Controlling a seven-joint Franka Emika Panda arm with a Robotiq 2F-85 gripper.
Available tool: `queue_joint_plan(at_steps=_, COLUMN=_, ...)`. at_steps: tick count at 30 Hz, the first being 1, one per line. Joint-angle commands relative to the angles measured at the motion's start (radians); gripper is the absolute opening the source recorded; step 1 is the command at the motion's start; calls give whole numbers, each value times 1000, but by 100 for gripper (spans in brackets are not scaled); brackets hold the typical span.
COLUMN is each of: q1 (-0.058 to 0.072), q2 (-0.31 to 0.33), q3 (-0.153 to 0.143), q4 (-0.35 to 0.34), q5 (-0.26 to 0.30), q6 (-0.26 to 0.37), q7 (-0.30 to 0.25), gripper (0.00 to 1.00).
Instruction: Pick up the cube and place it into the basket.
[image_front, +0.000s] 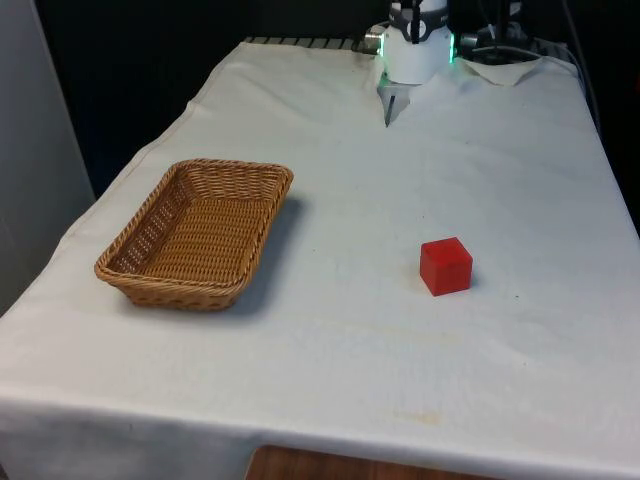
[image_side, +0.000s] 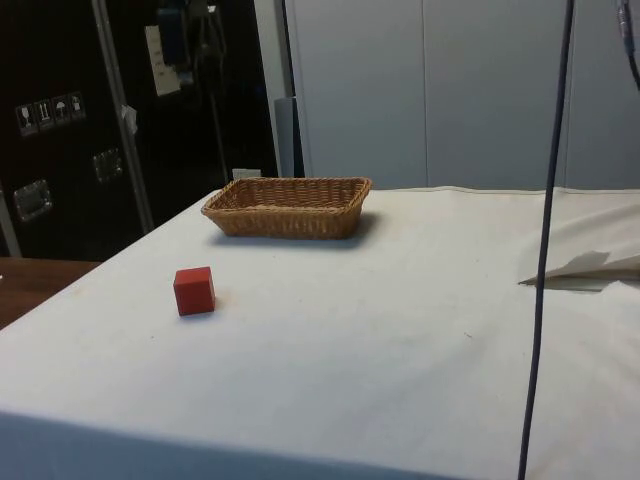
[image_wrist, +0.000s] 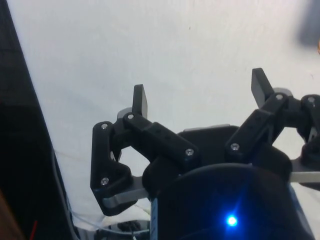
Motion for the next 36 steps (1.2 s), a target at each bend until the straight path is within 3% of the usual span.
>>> queue_joint_plan(at_steps=1, q1=3, q2=2, q3=1, q4=-5, q5=-9, q6=21, q7=-5, gripper=100)
queue_joint_plan(at_steps=4, q1=0, q2=8, q3=3, q4=-2, q5=-4, q6=19, q7=-13, gripper=100)
queue_joint_plan(at_steps=12, q1=2, q2=26, q3=10, q4=-20, q5=-15, q6=94, q7=-64, gripper=100)
queue_joint_plan(at_steps=21, q1=0, q2=40, q3=12, q4=-29, q5=-11, q6=130, q7=-133, gripper=100)
queue_joint_plan(at_steps=22, q1=0, q2=38, q3=10, q4=-25, q5=-10, q6=114, q7=-122, gripper=100)
queue_joint_plan(at_steps=36, q1=-4, q2=75, q3=14, q4=-22, q5=0, q6=162, q7=-252, gripper=100)
